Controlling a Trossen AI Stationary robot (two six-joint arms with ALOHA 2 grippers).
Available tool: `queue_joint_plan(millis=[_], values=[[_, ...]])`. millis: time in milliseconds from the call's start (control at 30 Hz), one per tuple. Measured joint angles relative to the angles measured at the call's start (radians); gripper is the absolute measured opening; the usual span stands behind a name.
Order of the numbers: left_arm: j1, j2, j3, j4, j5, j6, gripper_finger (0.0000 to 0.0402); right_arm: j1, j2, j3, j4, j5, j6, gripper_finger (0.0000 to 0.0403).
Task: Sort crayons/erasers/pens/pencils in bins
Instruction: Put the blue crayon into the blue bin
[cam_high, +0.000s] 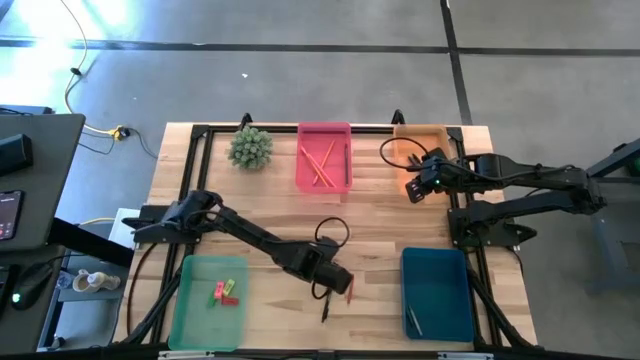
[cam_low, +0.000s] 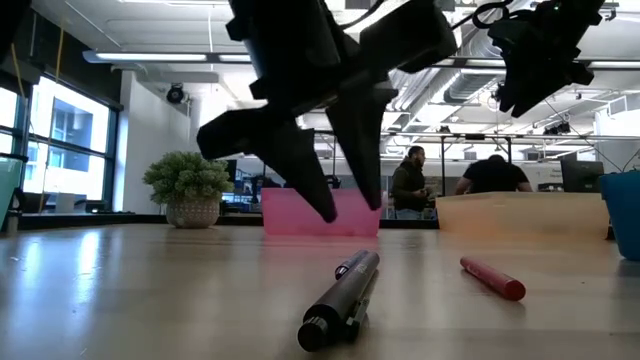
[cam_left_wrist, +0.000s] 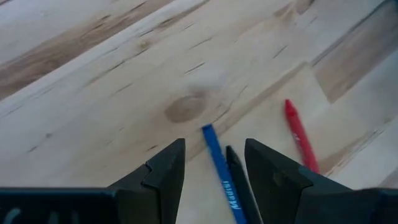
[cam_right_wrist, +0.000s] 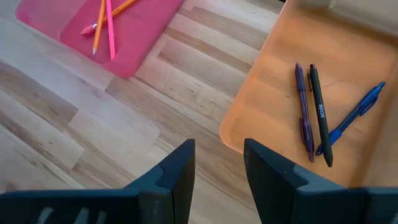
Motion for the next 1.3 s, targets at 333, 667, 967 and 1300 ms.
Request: queue_joint_plan(millis=[333, 667, 967, 1300], values=[[0.001, 0.017, 0.000, 0.015, -0.010, 0.009, 0.0156, 0.000, 0.000, 0.000, 0.002, 0.009, 0.000, 0.0130], [0.001, 0.058, -0.001, 0.050, -0.007, 0.029, 0.0156, 0.000, 0.000, 0.000, 0.004, 0.011, 0.001, 0.0130], [0.000, 0.080, 0.003, 0.031, -0.013, 0.047, 0.0124, 0.000, 0.002, 0.000, 0.007, 0.011, 0.001, 0.0130], [0.001, 0.082, 0.003, -0.013, 0.001, 0.107, 0.0063, 0.000, 0.001, 0.000, 0.007, 0.010, 0.001, 0.0130]])
